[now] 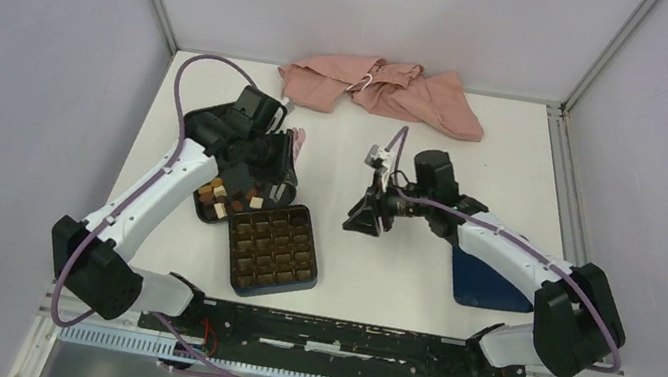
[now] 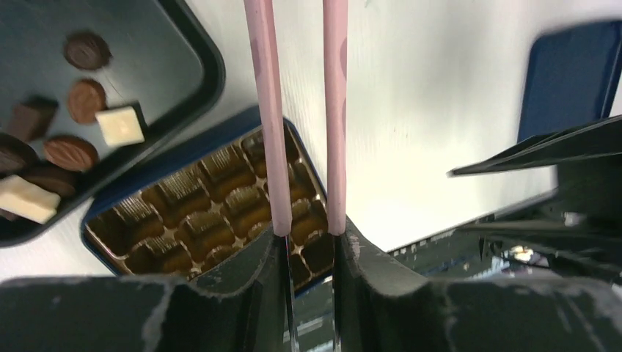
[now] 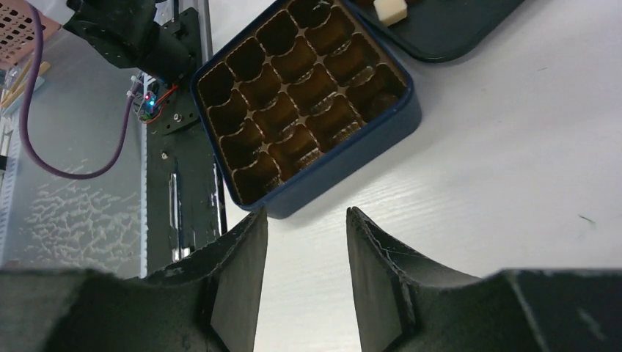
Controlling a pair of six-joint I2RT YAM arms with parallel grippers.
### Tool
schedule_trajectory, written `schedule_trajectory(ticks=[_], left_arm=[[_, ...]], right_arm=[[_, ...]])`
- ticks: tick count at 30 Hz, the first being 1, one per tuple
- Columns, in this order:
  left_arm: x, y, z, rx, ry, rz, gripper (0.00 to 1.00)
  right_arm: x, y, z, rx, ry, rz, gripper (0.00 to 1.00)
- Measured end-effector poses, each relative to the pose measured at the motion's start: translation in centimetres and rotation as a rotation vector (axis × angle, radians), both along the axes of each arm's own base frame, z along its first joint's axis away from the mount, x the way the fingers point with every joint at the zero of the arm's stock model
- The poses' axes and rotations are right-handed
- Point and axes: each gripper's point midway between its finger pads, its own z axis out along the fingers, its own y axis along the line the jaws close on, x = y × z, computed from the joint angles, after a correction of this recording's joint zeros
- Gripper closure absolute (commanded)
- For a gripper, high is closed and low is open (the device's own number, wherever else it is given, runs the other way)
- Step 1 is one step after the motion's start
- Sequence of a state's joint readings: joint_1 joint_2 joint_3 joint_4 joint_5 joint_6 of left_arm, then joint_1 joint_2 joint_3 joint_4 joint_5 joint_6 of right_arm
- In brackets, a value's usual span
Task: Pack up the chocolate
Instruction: Adjust the packing box at the center of the board.
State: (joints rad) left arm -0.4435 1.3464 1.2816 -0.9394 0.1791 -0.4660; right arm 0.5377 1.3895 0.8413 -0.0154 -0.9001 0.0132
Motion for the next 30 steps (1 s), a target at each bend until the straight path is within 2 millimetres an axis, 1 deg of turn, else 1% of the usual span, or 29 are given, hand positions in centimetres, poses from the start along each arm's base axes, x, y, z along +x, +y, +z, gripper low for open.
schedule_trajectory(ticks=[3,6,8,11,13,18,19,20,23,26,30], left_arm=[[1.0,0.3,1.6,-0.010,-0.090,0.030,0.73],[1.2,0.8,2.4,-0.009,-0.146,0.056,0.73],[1.0,1.4,2.5,0.005,-0.165,0.074,0.73],[0.7,2.4,2.4,0.035,-0.184,0.101,0.72],[0.5,3.1,2.3,0.059,-0.191,0.120,0.72],[0.2,4.3,2.8,0.094,-0.217,0.154,0.72],[0.1,4.6,3.0,0.099,-0.224,0.160,0.72],[0.1,4.8,3.1,0.103,-0.231,0.166,0.72],[-0.1,5.1,3.4,0.109,-0.240,0.173,0.72],[-0.3,5.2,3.3,0.117,-0.233,0.175,0.72],[-0.6,5.3,2.8,0.124,-0.215,0.171,0.71]], right_arm=[[-0.8,2.5,-1.6,-0.043,0.077,-0.012,0.51],[-0.7,4.5,-3.3,-0.115,0.133,-0.066,0.50],[-0.2,5.8,-4.4,-0.181,0.157,-0.117,0.50],[0.6,7.8,-5.4,-0.246,0.168,-0.166,0.50],[0.6,8.6,-5.9,-0.274,0.179,-0.179,0.50],[0.9,9.3,-7.8,-0.358,0.216,-0.221,0.52],[1.2,9.3,-8.5,-0.385,0.224,-0.236,0.53],[1.1,9.4,-8.7,-0.390,0.226,-0.235,0.53],[1.2,9.0,-9.9,-0.445,0.241,-0.256,0.53],[1.2,8.9,-10.4,-0.471,0.248,-0.264,0.53],[1.2,9.0,-10.3,-0.470,0.239,-0.253,0.49]])
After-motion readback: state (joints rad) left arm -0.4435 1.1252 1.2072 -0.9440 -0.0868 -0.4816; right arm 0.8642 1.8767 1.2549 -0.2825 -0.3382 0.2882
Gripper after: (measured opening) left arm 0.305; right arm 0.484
